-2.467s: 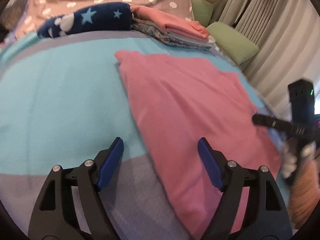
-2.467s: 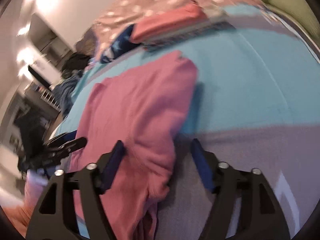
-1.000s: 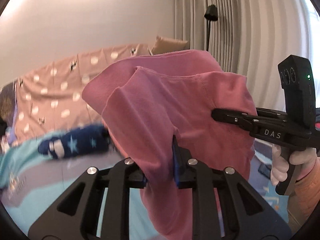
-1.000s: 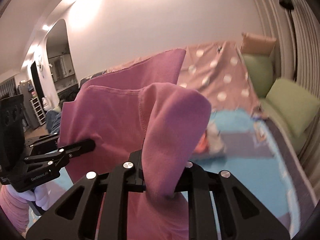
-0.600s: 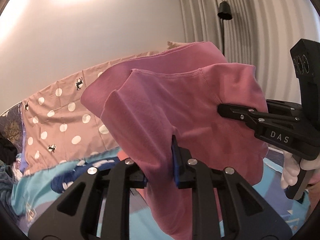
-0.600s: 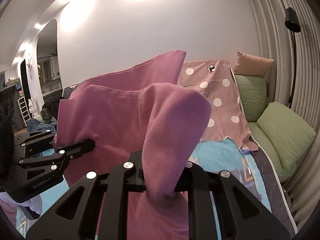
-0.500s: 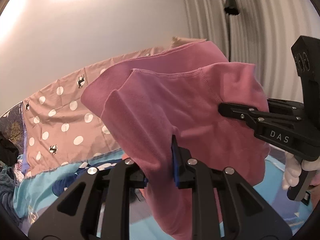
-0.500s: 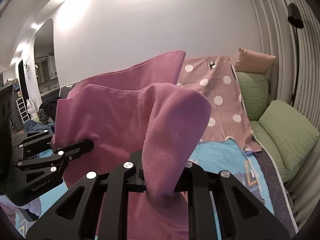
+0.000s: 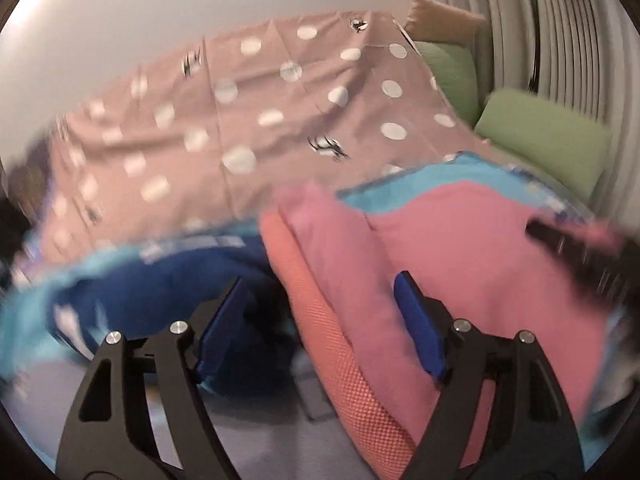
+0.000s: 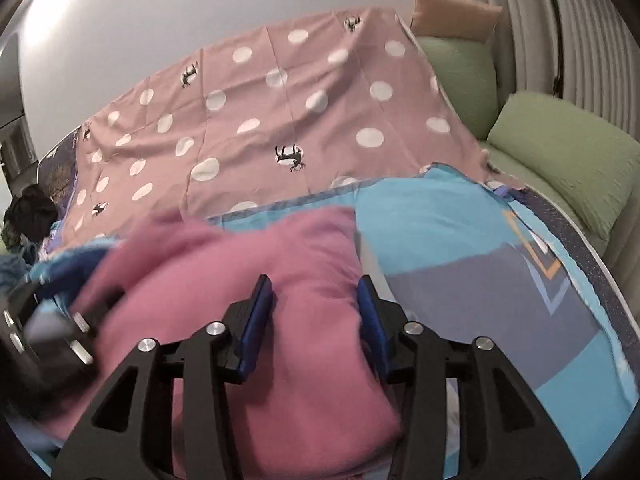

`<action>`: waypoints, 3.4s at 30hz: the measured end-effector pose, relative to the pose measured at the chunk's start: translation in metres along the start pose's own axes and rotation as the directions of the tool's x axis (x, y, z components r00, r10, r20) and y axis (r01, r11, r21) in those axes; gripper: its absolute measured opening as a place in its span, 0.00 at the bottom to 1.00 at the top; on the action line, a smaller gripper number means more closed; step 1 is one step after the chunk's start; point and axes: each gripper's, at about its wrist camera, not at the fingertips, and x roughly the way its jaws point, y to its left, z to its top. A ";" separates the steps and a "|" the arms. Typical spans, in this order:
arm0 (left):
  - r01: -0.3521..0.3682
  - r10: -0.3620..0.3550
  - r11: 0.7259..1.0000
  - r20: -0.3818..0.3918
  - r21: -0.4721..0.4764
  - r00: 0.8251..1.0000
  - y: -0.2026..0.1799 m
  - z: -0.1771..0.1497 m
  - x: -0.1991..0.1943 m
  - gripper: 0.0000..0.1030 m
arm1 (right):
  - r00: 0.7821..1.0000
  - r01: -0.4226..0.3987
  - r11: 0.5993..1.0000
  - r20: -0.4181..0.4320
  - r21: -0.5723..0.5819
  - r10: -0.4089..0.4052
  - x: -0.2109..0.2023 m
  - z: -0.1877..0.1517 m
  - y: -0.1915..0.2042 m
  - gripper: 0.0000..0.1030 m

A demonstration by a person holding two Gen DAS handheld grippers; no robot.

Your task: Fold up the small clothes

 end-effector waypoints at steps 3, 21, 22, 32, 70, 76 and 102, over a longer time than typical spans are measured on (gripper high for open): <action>0.030 -0.030 0.998 -0.013 -0.061 0.999 0.008 -0.004 0.003 0.74 | 0.996 -0.071 0.988 -0.042 0.138 0.077 0.003 -0.003 -0.021 0.59; 0.059 -0.061 0.998 0.100 0.024 0.993 -0.051 -0.082 -0.197 0.94 | 1.000 0.000 1.000 0.001 -0.017 0.000 -0.226 -0.080 -0.001 0.72; 0.077 -0.078 0.997 0.113 0.009 0.991 -0.052 -0.090 -0.215 0.95 | 1.000 0.000 1.000 0.021 0.002 0.000 -0.245 -0.085 -0.001 0.76; 0.049 -0.026 0.993 0.209 -0.105 0.978 -0.061 -0.142 -0.344 0.98 | 0.996 -0.003 1.000 0.092 -0.015 0.005 -0.371 -0.115 0.028 0.91; 0.013 0.019 0.990 0.220 -0.143 0.975 -0.036 -0.213 -0.457 0.98 | 0.994 0.083 0.995 0.071 -0.049 -0.079 -0.444 -0.157 0.090 0.99; 0.016 0.012 0.991 0.209 -0.130 0.978 -0.040 -0.214 -0.456 0.98 | 0.994 0.086 0.995 0.076 -0.054 -0.081 -0.448 -0.158 0.092 0.99; 0.031 -0.014 0.994 0.163 -0.102 0.986 -0.044 -0.220 -0.445 0.98 | 0.997 0.076 0.996 0.037 -0.039 -0.074 -0.441 -0.159 0.092 0.99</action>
